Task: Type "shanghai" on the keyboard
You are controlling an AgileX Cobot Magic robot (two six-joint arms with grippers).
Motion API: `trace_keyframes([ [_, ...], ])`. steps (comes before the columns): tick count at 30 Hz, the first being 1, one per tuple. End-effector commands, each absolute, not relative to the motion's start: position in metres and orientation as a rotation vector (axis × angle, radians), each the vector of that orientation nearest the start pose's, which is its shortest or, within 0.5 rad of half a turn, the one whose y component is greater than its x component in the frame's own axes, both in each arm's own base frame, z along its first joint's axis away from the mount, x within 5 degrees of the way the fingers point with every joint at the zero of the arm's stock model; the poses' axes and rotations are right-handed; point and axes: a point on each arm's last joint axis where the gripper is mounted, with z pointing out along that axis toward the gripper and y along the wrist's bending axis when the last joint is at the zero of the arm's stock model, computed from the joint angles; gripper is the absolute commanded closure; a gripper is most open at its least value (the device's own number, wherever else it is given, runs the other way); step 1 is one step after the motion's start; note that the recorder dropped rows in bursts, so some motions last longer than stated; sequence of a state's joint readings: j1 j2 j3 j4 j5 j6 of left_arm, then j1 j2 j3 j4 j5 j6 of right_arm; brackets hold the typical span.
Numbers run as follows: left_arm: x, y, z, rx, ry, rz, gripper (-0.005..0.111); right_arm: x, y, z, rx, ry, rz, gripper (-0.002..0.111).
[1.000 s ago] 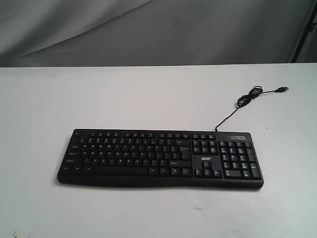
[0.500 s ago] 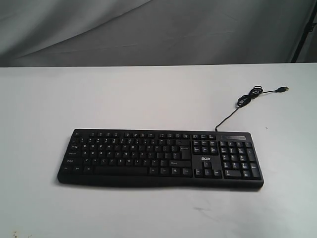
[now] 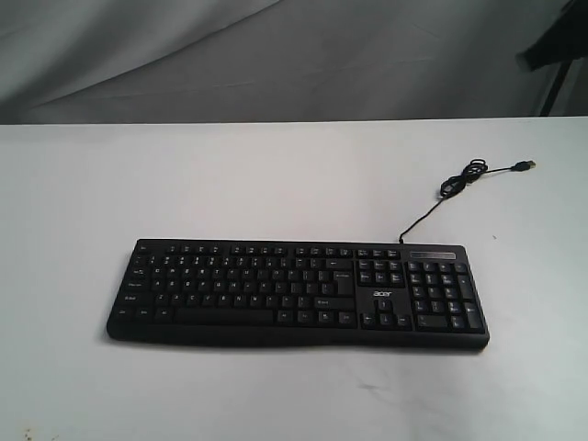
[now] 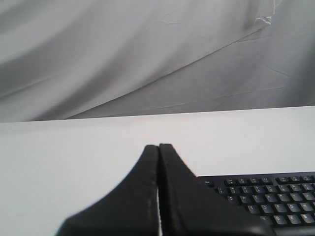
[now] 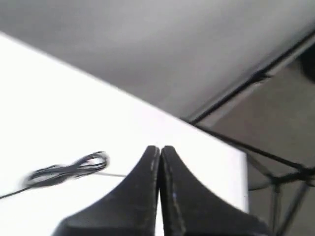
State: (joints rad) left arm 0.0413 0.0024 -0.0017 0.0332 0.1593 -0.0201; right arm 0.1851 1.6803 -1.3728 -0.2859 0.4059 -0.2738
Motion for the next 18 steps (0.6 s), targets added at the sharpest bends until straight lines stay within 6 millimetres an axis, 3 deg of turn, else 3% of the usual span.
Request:
trace_keyframes([
  [1, 0.056, 0.002, 0.199, -0.024, 1.637, 0.039, 0.107, 0.368, 0.118, 0.302, -1.048, 2.071, 0.156, 0.108],
  [4, 0.056, 0.002, 0.199, -0.024, 1.637, 0.039, 0.107, 0.355, 0.159, 0.305, -1.067, 2.012, 0.326, 0.108],
  [8, 0.056, 0.002, 0.199, -0.024, 1.637, 0.039, 0.107, 0.324, 0.226, 0.297, -1.253, 1.922, 0.406, 0.108],
  [9, 0.056, 0.002, 0.199, -0.024, 1.637, 0.039, 0.107, 0.306, 0.26, 0.286, -1.334, 1.888, 0.457, 0.108],
  [11, 0.056, 0.002, 0.199, -0.024, 1.637, 0.039, 0.107, 0.289, 0.294, 0.264, -1.422, 1.872, 0.494, 0.108],
  [13, 0.056, 0.002, 0.199, -0.024, 1.637, 0.039, 0.107, 0.276, 0.329, 0.224, -1.495, 1.899, 0.512, 0.108],
  [15, 0.056, 0.002, 0.199, -0.024, 1.637, 0.039, 0.107, 0.271, 0.35, 0.202, -1.548, 1.923, 0.54, 0.108],
  [18, 0.056, 0.002, 0.199, -0.024, 1.637, 0.039, 0.107, 0.276, 0.376, 0.193, -1.553, 1.948, 0.599, 0.108],
])
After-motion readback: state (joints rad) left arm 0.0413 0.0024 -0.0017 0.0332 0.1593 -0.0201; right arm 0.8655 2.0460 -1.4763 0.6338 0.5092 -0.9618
